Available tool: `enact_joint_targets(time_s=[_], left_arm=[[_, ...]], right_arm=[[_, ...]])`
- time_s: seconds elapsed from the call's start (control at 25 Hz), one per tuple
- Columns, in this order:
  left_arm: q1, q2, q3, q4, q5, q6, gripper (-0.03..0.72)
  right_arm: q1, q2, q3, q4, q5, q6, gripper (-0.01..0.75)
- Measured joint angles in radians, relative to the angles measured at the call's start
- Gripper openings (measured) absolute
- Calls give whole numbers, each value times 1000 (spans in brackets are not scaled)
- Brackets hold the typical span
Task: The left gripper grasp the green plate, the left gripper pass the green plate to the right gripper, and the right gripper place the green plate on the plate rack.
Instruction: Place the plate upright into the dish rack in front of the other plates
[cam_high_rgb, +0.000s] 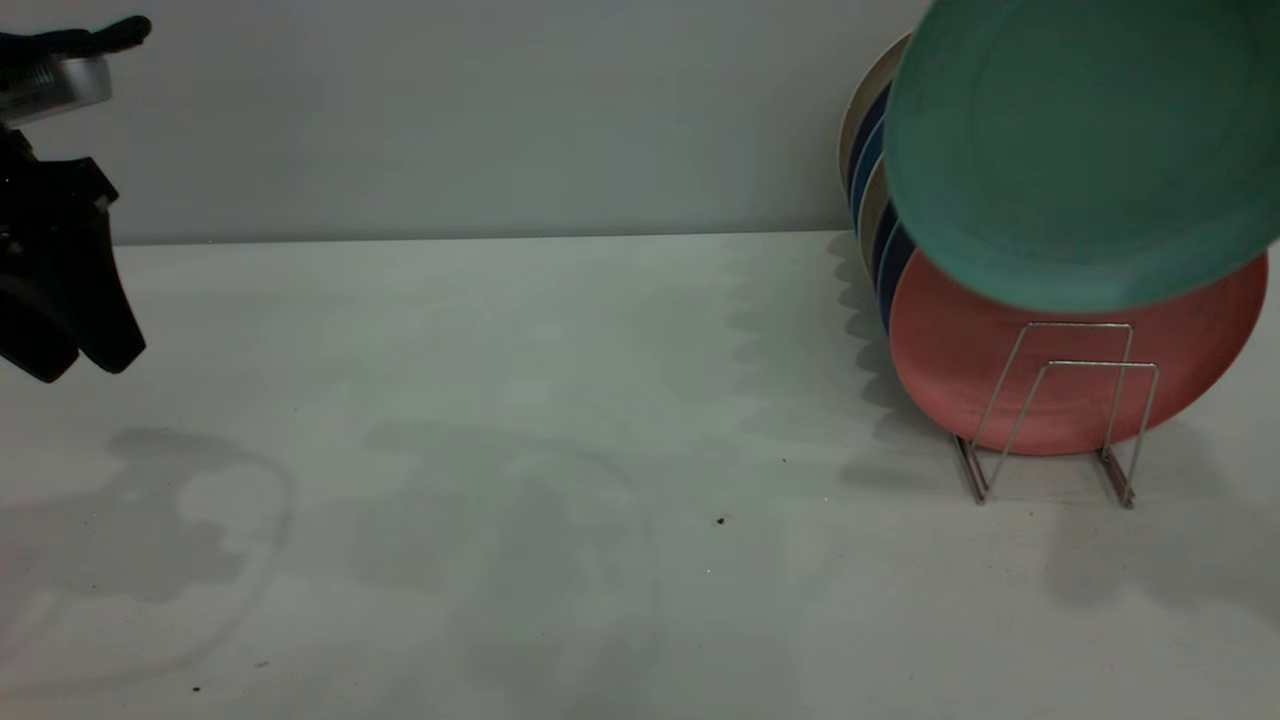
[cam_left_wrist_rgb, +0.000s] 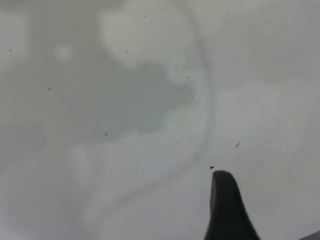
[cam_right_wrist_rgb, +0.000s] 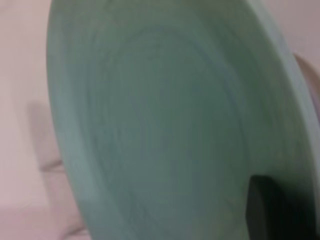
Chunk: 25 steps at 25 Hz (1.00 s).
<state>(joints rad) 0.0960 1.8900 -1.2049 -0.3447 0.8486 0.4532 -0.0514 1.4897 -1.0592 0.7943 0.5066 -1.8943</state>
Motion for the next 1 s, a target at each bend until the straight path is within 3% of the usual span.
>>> enact_joint_targets(time_s=[0.2,0.8,1.0], left_arm=[[0,0,0,1,1,0,471],[0,0,0,1,0,-1,471],[0,0,0,1,-6,-1,471]], right_arm=[[0,63,-12,-38,-60,-16,54],[0,166,-13,-83,-55,-16,55],[-1,193,-14,-91,-41,-19,102]])
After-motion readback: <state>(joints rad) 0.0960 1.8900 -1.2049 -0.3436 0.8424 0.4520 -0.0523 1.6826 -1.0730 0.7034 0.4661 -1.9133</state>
